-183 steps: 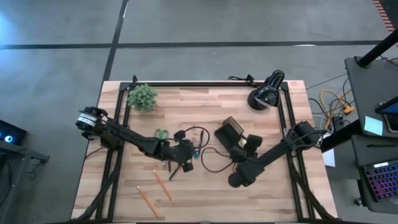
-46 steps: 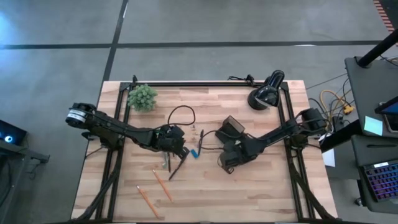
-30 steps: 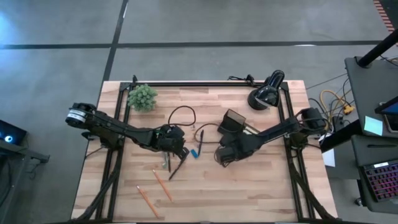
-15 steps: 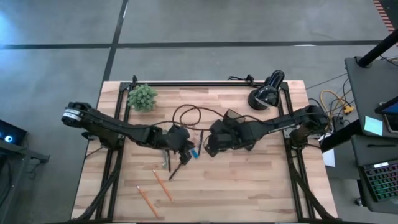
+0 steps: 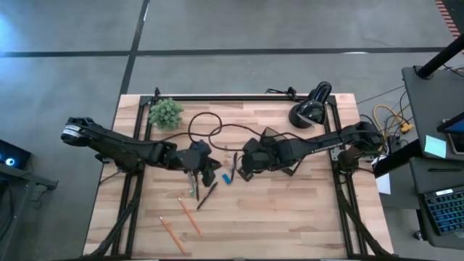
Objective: Pick and place office supplies into organizer
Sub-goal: Adjust the black mesh organizer
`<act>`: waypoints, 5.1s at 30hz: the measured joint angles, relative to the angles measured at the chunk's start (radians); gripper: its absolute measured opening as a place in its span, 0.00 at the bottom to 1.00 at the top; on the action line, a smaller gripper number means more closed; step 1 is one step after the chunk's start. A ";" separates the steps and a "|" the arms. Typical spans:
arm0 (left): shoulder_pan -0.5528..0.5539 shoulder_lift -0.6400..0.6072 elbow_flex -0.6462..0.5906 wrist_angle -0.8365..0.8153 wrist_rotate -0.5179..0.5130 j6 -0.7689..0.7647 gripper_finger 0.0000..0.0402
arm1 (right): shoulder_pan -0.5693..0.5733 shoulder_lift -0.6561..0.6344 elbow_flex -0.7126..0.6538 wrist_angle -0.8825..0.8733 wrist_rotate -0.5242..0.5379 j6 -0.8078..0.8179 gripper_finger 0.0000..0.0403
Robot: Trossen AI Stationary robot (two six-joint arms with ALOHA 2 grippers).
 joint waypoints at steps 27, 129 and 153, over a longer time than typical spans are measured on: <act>0.003 -0.002 -0.017 0.006 0.108 0.109 0.11 | -0.242 0.009 -0.065 -0.132 -0.033 0.178 0.02; -0.024 0.195 -0.100 0.072 0.175 0.288 0.11 | 0.393 0.315 0.041 -0.049 -0.234 0.485 0.49; -0.032 0.103 -0.336 0.157 0.149 0.234 0.11 | 0.062 0.287 0.000 0.026 -0.428 0.411 0.46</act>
